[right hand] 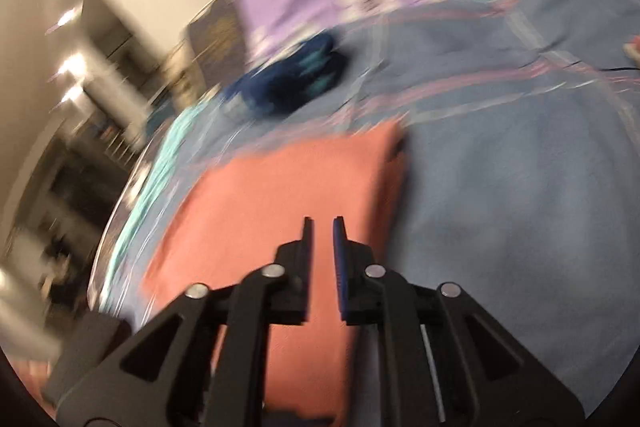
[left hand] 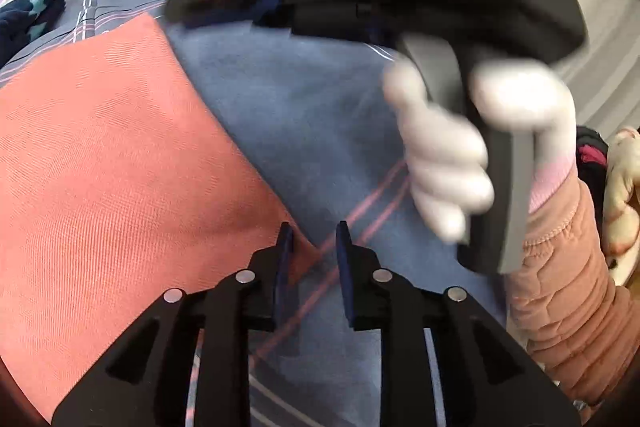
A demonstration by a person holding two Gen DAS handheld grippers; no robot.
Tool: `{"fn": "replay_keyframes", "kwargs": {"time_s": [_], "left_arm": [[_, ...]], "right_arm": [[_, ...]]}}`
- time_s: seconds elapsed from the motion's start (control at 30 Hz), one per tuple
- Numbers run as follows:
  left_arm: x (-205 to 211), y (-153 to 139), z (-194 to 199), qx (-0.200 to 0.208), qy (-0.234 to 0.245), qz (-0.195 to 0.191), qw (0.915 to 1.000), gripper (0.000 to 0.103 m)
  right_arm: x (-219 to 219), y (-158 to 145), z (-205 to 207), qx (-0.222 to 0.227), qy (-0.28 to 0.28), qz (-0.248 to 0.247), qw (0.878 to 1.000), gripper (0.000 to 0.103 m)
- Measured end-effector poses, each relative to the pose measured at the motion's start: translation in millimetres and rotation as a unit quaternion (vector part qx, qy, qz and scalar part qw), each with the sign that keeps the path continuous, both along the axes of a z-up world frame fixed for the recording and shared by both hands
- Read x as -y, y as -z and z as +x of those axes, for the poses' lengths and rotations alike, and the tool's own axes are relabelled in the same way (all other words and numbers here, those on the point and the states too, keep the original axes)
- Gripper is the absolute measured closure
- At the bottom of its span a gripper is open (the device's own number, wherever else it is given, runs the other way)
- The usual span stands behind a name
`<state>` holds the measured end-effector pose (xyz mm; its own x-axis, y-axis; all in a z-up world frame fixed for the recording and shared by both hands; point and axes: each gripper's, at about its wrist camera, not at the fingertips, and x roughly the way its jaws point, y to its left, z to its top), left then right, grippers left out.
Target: Fold small clothes
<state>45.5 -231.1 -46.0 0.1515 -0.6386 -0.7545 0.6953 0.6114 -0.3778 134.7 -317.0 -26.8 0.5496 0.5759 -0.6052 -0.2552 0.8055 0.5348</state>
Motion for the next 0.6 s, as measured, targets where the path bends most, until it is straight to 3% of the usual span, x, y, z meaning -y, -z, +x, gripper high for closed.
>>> {"fn": "replay_keyframes", "kwargs": {"time_s": [0.07,0.13,0.27,0.37,0.43,0.57,0.6], "left_arm": [[-15.4,-4.0,-7.3,0.0,-0.001,-0.008,1.0,0.08],[-42.1,-6.7,-10.9,0.004,-0.017,-0.01,0.9998,0.079],[-130.4,-10.4,-8.1,0.007,-0.106,-0.013,0.9943,0.079],[-221.3,-24.4,-4.1,0.018,-0.22,-0.029,0.9749,0.08],[-284.2,-31.8,-9.0,0.04,-0.296,-0.037,0.9535,0.08],[-374.6,-31.8,-27.4,0.051,-0.404,-0.033,0.9129,0.079],[-387.3,-30.2,-26.6,0.046,-0.416,-0.032,0.9076,0.079]], "right_arm": [[-12.4,18.6,-12.4,-0.025,-0.016,-0.061,0.998,0.081],[-14.5,41.9,-19.4,-0.048,0.004,-0.137,0.989,0.081],[-12.5,26.3,-28.2,-0.036,0.038,-0.132,0.99,0.079],[-29.6,-4.8,-32.5,0.006,0.048,-0.166,0.985,0.079],[-53.5,-23.2,-35.7,0.028,0.029,-0.173,0.984,0.078],[-129.1,-38.8,-55.2,0.074,-0.058,-0.202,0.975,0.073],[-148.5,-39.4,-60.3,0.083,-0.081,-0.209,0.971,0.072]]}}
